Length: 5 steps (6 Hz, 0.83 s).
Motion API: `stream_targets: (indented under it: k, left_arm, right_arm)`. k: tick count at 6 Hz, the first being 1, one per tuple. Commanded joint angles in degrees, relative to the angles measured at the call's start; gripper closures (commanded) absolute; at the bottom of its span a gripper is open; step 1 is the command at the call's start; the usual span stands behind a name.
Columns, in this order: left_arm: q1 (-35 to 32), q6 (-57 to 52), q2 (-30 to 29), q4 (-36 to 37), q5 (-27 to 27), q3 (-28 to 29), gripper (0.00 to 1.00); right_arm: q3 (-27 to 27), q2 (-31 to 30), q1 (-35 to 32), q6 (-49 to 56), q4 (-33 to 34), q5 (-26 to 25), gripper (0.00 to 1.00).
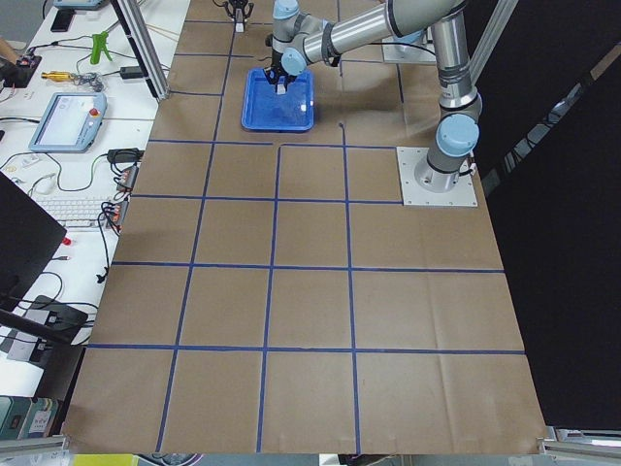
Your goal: Assemble white blocks and place on blue tray
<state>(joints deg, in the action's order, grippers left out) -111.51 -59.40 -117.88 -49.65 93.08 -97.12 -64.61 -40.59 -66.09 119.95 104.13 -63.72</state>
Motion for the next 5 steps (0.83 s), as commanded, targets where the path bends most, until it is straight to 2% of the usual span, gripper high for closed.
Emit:
stream_targets:
  k: [1, 3, 5]
  left_arm:
    - [1.54, -12.10, -0.16, 0.60, 1.57, -2.70, 0.92]
    - [3.67, -13.81, -0.34, 1.92, 0.70, -4.48, 0.92]
    - [3.67, -13.37, -1.03, 2.10, -5.26, -4.48, 0.92]
  right_arm:
    - [4.55, -0.97, -0.09, -0.77, -1.20, -0.09, 0.76]
    - [5.11, -5.17, -0.70, -0.51, -7.59, 0.00, 0.73]
    - [0.84, -10.62, -2.45, 0.10, -13.75, 0.00, 0.70]
